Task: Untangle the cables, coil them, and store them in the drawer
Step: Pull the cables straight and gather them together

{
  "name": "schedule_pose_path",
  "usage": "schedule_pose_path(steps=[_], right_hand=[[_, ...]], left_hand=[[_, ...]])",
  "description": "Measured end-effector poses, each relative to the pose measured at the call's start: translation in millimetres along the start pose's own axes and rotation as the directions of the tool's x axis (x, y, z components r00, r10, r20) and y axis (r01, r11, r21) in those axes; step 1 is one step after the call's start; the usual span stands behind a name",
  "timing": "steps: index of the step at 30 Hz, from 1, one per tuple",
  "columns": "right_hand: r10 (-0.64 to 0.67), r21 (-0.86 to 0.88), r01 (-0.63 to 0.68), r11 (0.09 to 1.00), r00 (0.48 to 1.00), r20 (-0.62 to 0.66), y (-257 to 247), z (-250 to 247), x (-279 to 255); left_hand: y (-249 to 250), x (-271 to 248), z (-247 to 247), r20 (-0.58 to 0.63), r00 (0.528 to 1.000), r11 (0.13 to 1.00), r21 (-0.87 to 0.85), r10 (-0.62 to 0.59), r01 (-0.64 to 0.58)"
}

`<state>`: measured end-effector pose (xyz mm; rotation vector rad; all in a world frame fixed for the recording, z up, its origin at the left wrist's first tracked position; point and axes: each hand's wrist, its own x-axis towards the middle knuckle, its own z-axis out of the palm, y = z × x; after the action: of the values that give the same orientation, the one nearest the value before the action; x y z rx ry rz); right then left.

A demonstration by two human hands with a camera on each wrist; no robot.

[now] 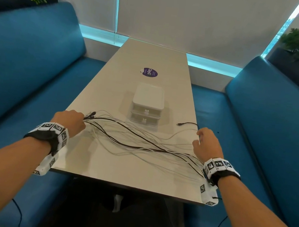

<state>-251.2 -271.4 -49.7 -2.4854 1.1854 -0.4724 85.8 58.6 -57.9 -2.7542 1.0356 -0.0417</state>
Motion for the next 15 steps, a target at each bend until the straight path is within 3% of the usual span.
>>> schedule_pose_path(steps=[3,6,10,13,15], right_hand=[[0.043,0.0,-0.045,0.999,0.973,0.227,9,7,0],[0.102,-0.22,-0.008,0.975,0.903,0.417,12,9,-6],[0.216,-0.598,-0.005,0.801,0.935,0.282,9,1,-6],[0.263,-0.614,-0.133,0.778,0.957,0.125,12,-4,-4],[0.182,-0.591,-0.132,0.796,0.983,0.025,4,-6,-4]], left_hand=[[-1,-2,-2,-0.002,1.0,1.0,-0.012,0.004,-0.004],[0,-5,-3,-0.01,1.0,0.999,-0.036,0.006,-0.006],[4,-6,-9,-0.033,0.999,0.996,-0.083,0.035,-0.038],[11,-8,-19,-0.027,0.996,0.974,-0.207,0.084,-0.088],[15,-9,-27,-0.014,0.993,0.936,-0.331,0.12,-0.118]])
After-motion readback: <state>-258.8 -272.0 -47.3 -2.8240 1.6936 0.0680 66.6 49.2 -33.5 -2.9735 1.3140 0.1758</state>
